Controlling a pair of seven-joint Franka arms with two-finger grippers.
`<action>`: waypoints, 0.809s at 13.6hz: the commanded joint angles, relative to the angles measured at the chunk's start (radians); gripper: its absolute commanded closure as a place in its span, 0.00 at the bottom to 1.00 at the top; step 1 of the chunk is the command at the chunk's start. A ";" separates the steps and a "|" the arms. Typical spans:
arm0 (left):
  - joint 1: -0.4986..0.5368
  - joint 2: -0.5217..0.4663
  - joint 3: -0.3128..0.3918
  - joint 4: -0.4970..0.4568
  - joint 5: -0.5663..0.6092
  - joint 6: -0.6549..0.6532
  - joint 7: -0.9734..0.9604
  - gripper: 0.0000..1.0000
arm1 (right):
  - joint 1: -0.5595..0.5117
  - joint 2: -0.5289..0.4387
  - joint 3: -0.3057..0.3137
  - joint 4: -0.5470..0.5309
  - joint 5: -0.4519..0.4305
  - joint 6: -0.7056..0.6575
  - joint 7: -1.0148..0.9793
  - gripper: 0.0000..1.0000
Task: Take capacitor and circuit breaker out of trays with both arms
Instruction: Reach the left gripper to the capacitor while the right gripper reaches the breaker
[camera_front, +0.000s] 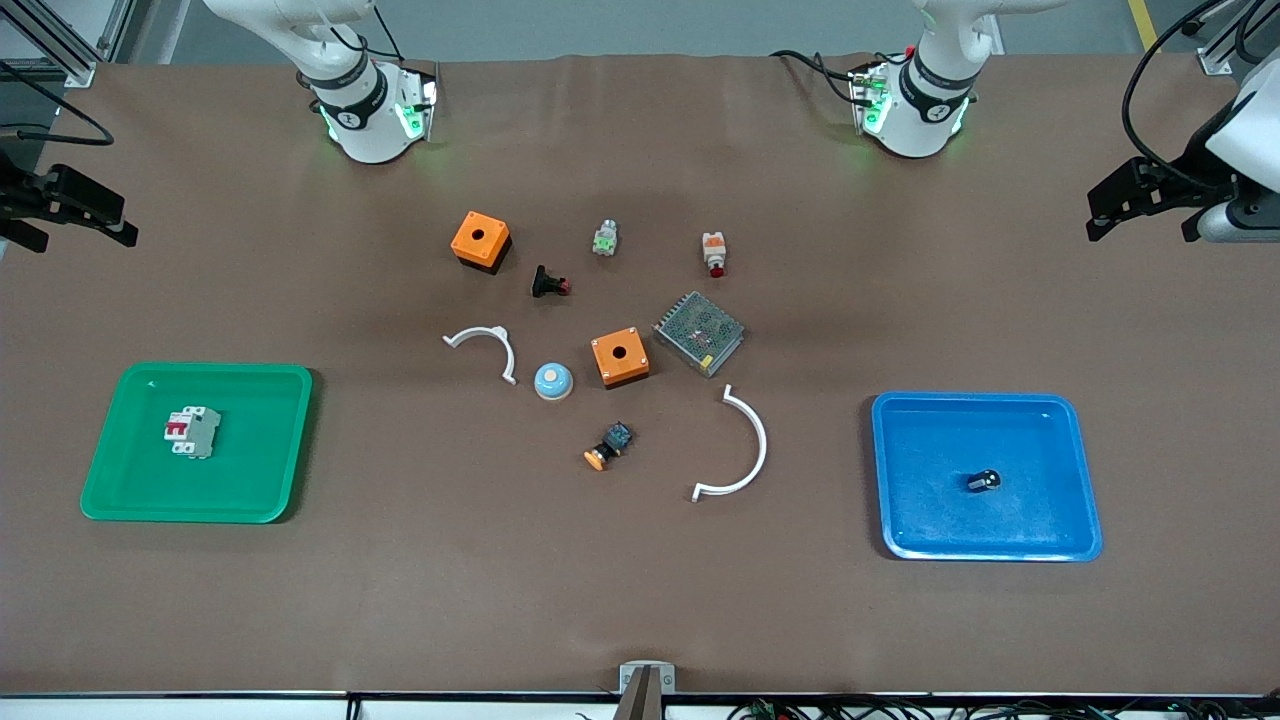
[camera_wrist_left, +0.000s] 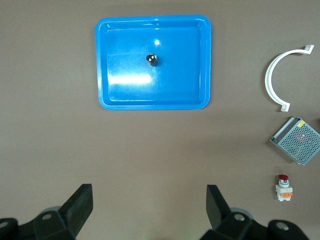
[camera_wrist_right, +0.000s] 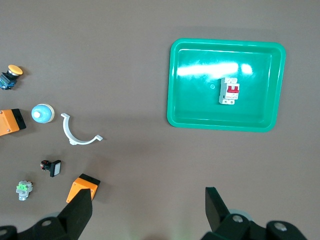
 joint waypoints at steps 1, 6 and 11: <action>0.003 0.013 -0.002 0.028 0.021 -0.022 -0.001 0.00 | 0.013 -0.031 -0.005 -0.031 -0.020 0.015 0.010 0.00; 0.037 0.126 0.010 0.023 0.028 0.070 0.010 0.00 | 0.004 -0.025 -0.010 -0.019 -0.023 0.014 0.010 0.00; 0.074 0.347 0.007 -0.067 0.030 0.408 -0.027 0.00 | -0.043 0.131 -0.017 0.027 -0.021 0.054 0.006 0.00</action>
